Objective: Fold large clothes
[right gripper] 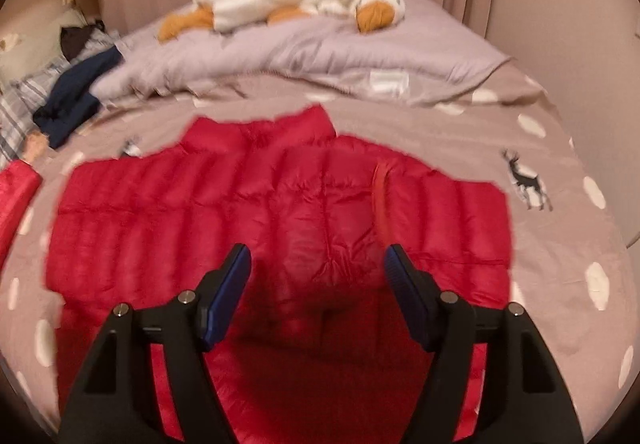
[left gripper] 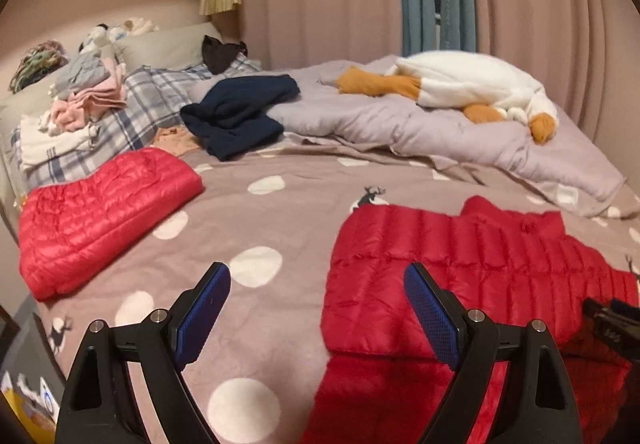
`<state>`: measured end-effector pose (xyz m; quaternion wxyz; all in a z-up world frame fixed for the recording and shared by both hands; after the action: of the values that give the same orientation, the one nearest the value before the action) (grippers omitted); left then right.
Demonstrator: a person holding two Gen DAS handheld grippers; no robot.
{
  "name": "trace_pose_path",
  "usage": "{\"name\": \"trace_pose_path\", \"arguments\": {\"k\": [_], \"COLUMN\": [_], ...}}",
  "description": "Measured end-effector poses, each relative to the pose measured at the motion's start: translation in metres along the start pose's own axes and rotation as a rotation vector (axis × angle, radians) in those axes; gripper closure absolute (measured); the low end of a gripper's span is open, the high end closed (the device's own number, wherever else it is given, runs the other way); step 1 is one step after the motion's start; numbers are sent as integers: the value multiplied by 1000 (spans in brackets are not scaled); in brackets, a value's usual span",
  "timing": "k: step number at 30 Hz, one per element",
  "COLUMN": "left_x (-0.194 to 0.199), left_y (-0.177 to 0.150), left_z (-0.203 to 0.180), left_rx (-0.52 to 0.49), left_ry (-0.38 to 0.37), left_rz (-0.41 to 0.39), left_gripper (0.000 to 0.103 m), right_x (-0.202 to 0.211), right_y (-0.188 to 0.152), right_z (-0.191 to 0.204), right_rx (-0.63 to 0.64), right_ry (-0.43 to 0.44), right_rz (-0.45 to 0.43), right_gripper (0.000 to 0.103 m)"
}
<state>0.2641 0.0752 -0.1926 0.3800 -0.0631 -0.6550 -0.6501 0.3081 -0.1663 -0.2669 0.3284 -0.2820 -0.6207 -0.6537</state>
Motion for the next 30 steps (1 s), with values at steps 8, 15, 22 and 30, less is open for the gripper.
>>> {"name": "trace_pose_path", "arguments": {"k": [8,15,22,30], "left_x": [-1,9,17,16], "left_y": [-2,-7,-2,1], "left_z": [-23,-27,-20,-13], "left_rx": [-69,-56,-54,-14], "left_ry": [-71,-109,-100,-98], "left_rz": [34,32,41,34], "left_gripper": [15,15,15,15], "right_x": [19,40,-18,37], "right_y": [5,5,6,7], "right_z": [-47,-94,-34,-61], "right_rx": [-35,-174,-121,-118], "right_ry": [-91,27,186,103], "right_rz": [-80,-82,-7,-120], "right_gripper": [99,84,102,100]}}
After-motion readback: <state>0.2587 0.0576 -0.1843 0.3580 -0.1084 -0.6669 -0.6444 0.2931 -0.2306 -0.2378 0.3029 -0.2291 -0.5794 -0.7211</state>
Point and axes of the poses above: each gripper's, at about its wrist camera, not at the fingertips, and x roughly against the way its jaws point, z to its left, y to its top, the point moved 1 cm from there along -x, roughly the way its jaws point, and after that the axes turned 8 degrees about y, right-handed, at the moved point
